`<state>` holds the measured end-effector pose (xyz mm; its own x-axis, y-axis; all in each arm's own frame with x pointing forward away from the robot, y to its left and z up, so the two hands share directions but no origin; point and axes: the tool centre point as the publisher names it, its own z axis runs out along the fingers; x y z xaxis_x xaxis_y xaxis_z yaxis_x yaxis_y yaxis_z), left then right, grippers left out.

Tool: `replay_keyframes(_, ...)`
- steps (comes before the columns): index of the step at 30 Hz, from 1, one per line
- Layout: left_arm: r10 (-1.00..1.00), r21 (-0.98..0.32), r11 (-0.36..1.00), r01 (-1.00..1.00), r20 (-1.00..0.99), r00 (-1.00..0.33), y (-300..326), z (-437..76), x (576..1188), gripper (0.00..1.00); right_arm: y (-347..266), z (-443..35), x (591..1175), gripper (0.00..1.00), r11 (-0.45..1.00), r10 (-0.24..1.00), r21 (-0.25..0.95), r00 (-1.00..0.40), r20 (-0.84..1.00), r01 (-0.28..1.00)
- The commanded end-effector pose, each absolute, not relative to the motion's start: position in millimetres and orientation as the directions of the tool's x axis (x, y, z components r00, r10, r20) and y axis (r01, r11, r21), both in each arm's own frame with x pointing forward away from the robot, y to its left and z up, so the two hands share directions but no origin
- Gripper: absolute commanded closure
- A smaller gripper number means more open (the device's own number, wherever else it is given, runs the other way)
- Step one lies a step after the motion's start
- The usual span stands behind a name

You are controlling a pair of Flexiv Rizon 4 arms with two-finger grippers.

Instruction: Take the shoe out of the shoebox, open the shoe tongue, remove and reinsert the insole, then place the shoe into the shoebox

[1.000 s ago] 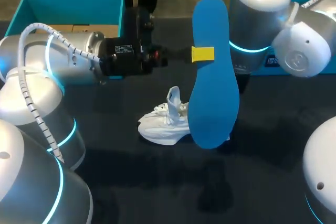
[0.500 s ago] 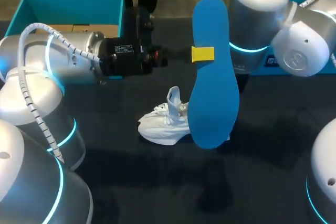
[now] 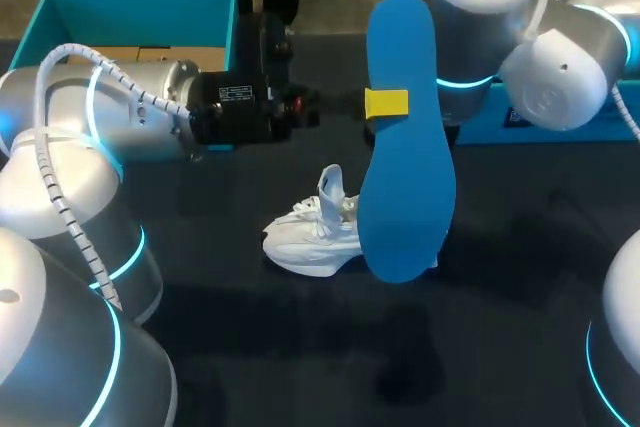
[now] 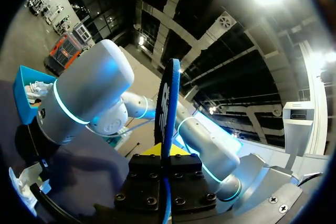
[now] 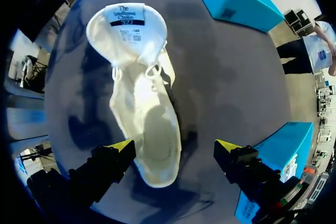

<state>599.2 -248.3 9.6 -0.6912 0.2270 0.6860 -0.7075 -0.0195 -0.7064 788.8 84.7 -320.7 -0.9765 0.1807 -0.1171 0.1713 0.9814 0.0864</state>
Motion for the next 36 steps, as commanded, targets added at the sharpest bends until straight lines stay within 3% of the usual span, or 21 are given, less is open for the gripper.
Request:
replay_keyframes(1, 0.228, -0.706, -0.023, -0.708, 0.686, -0.691, -250.7, 9.3, 599.2, 1.00, 96.0, -342.3, 802.3, 0.00, 0.985, 0.151, 0.094, -0.983, -0.106, 0.142)
replay_keyframes(11, 0.228, -0.706, -0.023, -0.708, 0.686, -0.691, -250.7, 9.3, 599.2, 1.00, 100.0, -372.5, 809.4, 0.00, 0.986, 0.135, 0.103, -0.989, -0.066, 0.128)
replay_keyframes(13, 0.228, -0.706, -0.023, -0.708, 0.686, -0.691, -250.7, 9.3, 599.2, 1.00, 100.3, -375.5, 810.0, 0.09, 0.987, 0.132, 0.103, -0.990, -0.057, 0.126)
replay_keyframes(17, 0.228, -0.706, -0.023, -0.708, 0.686, -0.691, -250.7, 9.3, 599.2, 1.00, 102.5, -380.8, 810.7, 0.17, 0.988, 0.119, 0.102, -0.992, -0.040, 0.114)
replay_keyframes(21, 0.228, -0.706, -0.023, -0.708, 0.686, -0.691, -250.7, 9.3, 599.2, 1.00, 103.9, -381.9, 810.3, 0.37, 0.989, 0.116, 0.098, -0.993, -0.028, 0.113)
replay_keyframes(25, 0.228, -0.706, -0.023, -0.708, 0.686, -0.691, -250.7, 9.3, 599.2, 1.00, 107.3, -381.6, 809.1, 0.45, 0.990, 0.110, 0.091, -0.994, -0.016, 0.108)
replay_keyframes(27, 0.228, -0.706, -0.023, -0.708, 0.686, -0.691, -250.7, 9.3, 599.2, 1.00, 108.1, -382.4, 808.8, 0.55, 0.990, 0.114, 0.088, -0.993, -0.010, 0.112)
replay_keyframes(30, 0.228, -0.706, -0.023, -0.708, 0.686, -0.691, -250.7, 9.3, 599.2, 1.00, 107.1, -384.6, 807.8, 0.75, 0.990, 0.122, 0.077, -0.993, -0.001, 0.121)
replay_keyframes(31, 0.228, -0.706, -0.023, -0.708, 0.686, -0.691, -250.7, 9.3, 599.2, 1.00, 106.3, -384.6, 807.1, 0.99, 0.989, 0.126, 0.074, -0.992, 0.002, 0.126)
replay_keyframes(36, 0.228, -0.706, -0.023, -0.708, 0.686, -0.691, -250.7, 9.3, 599.2, 1.00, 101.1, -378.2, 800.8, 1.00, 0.984, 0.167, 0.060, -0.986, 0.019, 0.168)
